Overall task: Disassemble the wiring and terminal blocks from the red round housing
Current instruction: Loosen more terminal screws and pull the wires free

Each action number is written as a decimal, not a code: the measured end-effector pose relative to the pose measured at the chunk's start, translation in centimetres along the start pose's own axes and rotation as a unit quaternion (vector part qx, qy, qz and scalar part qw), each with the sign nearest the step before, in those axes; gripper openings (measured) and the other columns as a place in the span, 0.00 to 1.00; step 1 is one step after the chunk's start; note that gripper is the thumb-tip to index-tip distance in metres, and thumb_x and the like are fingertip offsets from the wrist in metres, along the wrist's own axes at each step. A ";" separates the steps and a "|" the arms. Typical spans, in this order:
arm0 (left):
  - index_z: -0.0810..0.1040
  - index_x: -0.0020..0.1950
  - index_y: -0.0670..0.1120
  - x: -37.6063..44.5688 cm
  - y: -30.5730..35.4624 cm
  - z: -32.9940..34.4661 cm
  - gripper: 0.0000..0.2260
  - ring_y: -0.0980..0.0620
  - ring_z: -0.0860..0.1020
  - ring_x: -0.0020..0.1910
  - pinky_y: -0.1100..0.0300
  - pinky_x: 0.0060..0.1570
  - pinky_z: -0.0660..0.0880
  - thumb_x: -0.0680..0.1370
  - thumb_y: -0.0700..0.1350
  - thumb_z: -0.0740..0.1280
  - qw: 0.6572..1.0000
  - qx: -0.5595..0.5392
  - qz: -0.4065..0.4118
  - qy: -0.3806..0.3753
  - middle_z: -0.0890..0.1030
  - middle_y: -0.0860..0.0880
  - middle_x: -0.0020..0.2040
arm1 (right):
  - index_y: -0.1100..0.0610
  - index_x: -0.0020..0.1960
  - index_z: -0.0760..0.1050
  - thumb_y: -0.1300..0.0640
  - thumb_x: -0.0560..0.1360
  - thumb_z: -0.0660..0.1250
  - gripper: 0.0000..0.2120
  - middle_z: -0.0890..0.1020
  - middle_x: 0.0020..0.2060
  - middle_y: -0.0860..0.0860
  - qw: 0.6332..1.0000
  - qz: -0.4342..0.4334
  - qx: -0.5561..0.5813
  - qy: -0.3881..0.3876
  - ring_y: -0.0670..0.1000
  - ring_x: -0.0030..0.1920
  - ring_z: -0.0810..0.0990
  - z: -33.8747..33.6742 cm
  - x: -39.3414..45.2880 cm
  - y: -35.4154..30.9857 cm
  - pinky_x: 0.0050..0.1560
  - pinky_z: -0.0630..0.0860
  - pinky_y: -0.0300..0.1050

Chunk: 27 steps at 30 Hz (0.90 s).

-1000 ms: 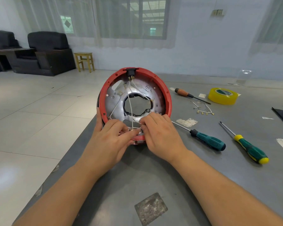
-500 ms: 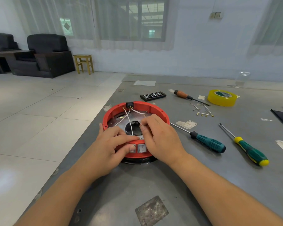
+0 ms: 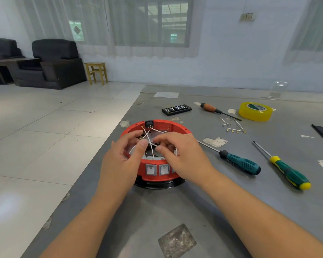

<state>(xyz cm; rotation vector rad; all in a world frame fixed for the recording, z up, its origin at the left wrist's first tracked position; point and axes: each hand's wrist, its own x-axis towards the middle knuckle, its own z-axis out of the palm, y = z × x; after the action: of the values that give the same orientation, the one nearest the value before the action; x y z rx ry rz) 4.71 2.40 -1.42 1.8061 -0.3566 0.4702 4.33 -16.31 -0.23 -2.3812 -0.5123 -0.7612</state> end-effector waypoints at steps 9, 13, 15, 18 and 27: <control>0.85 0.43 0.56 0.2 0.0 0.6 0.10 0.63 0.84 0.45 0.58 0.47 0.80 0.83 0.53 0.68 0.995 -0.049 -0.065 0.066 0.87 0.61 0.42 | 0.48 0.55 0.79 0.51 0.74 0.76 0.12 0.82 0.40 0.42 0.995 0.017 0.095 0.000 0.47 0.41 0.81 -0.2 -0.1 0.4 0.44 0.78 0.38; 0.85 0.45 0.58 0.2 -0.2 0.4 0.10 0.66 0.83 0.47 0.63 0.47 0.76 0.84 0.52 0.67 0.995 -0.050 -0.065 0.055 0.87 0.62 0.43 | 0.44 0.50 0.80 0.50 0.75 0.73 0.04 0.81 0.41 0.39 0.998 0.008 0.062 0.013 0.44 0.44 0.80 -0.1 -0.2 0.5 0.45 0.77 0.38; 0.85 0.45 0.58 0.3 -0.4 0.3 0.11 0.65 0.83 0.48 0.62 0.48 0.78 0.84 0.51 0.66 0.996 -0.054 -0.063 0.041 0.87 0.62 0.43 | 0.43 0.51 0.80 0.49 0.76 0.71 0.04 0.81 0.42 0.38 0.999 0.009 0.050 0.009 0.42 0.45 0.80 -0.2 -0.1 0.6 0.45 0.76 0.35; 0.85 0.45 0.58 0.2 -0.5 0.5 0.11 0.63 0.84 0.47 0.66 0.44 0.81 0.84 0.51 0.67 0.995 -0.068 -0.064 0.024 0.87 0.61 0.45 | 0.44 0.52 0.81 0.49 0.77 0.70 0.04 0.81 0.42 0.36 1.000 0.000 0.006 -0.012 0.40 0.46 0.79 -0.6 0.0 0.9 0.49 0.74 0.36; 0.73 0.75 0.61 -0.7 0.6 1.6 0.18 0.51 0.75 0.71 0.43 0.71 0.73 0.85 0.60 0.63 0.997 0.035 -0.060 -0.036 0.81 0.63 0.60 | 0.47 0.49 0.84 0.49 0.77 0.71 0.04 0.84 0.43 0.38 1.000 0.013 -0.021 0.012 0.39 0.44 0.79 -2.4 0.2 1.9 0.50 0.74 0.40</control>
<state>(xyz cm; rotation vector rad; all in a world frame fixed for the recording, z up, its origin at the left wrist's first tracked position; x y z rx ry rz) 4.01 0.70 -1.68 1.9035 -0.2816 0.3375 4.51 -19.19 0.69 -2.4094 -0.4575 -0.7959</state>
